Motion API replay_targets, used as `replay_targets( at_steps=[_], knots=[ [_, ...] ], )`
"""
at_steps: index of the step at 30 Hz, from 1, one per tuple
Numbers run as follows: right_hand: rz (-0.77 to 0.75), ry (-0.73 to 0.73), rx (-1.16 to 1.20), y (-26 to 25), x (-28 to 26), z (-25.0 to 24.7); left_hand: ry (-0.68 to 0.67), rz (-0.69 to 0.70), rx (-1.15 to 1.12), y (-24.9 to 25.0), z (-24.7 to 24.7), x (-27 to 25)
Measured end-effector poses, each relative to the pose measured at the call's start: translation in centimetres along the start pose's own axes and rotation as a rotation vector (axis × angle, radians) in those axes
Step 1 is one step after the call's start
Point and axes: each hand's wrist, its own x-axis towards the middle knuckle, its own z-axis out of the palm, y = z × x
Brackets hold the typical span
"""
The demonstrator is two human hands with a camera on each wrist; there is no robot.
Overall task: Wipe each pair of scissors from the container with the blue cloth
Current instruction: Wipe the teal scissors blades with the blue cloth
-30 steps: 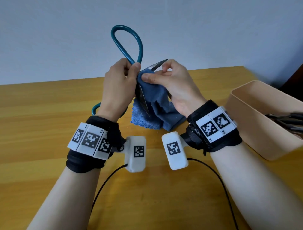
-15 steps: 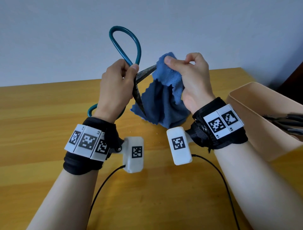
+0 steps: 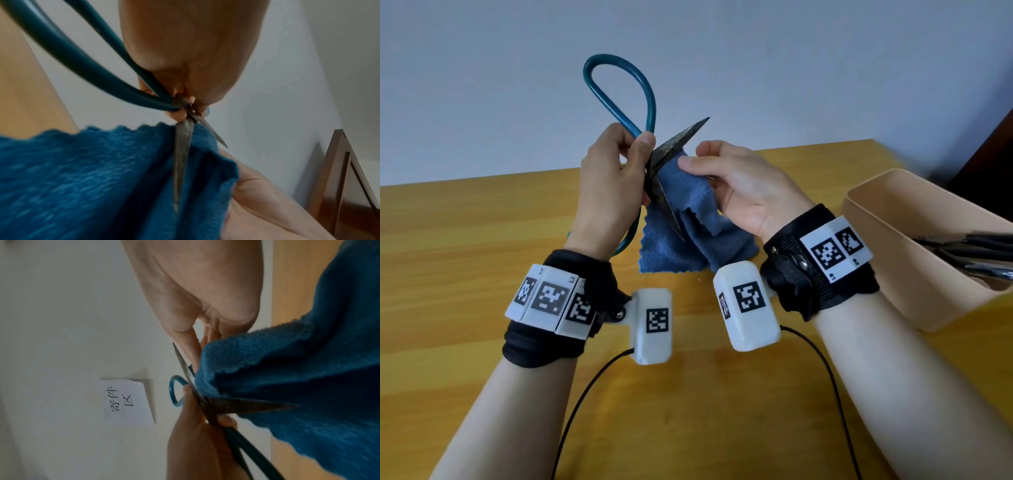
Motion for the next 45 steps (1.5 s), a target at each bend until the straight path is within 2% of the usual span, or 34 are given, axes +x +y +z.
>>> replay_targets(
  at_steps=[4,8,13,18,21,25,28,30,32,37,40,43,45],
  knots=[
    [0.026,0.027,0.076,-0.3,0.0,-0.4,-0.022,-0.012,-0.018,0.1,-0.2,0.0],
    [0.013,0.019,0.013,0.4,0.0,0.1,-0.029,0.001,0.015,-0.1,-0.1,0.0],
    [0.010,0.044,0.195,-1.2,-0.4,-0.5,-0.028,-0.040,-0.031,-0.1,-0.9,0.3],
    [0.005,0.045,0.026,0.2,-0.4,0.4,-0.071,-0.008,-0.016,0.0,-0.1,-0.1],
    [0.020,0.035,0.025,0.1,-0.3,0.3,-0.081,0.002,0.014,-0.2,-0.1,-0.1],
    [0.040,0.062,0.127,-0.6,-0.6,-0.1,-0.077,0.016,0.021,0.2,-0.4,0.0],
    [0.061,0.085,0.316,-1.4,-0.6,-0.8,-0.087,0.004,0.023,0.0,-0.8,0.0],
    [0.046,0.053,0.406,-2.1,-0.7,-1.4,-0.092,-0.018,0.030,0.0,-1.1,0.0],
    [0.006,0.019,0.399,-2.7,-0.8,-1.7,-0.088,-0.020,0.050,0.1,-1.3,0.0],
    [-0.172,0.095,0.429,-3.1,-0.3,-3.0,-0.066,0.019,0.213,0.1,-1.8,0.2],
    [-0.364,0.193,0.285,-2.9,-0.7,-2.1,-0.052,0.027,0.299,0.2,-1.7,0.2],
    [-0.545,0.162,-0.142,-1.8,-1.5,0.1,-0.048,0.061,0.382,0.6,-1.1,0.0],
    [-0.611,0.126,-0.474,-0.8,-1.6,1.0,-0.047,0.071,0.412,0.6,-0.8,-0.1]
  ],
)
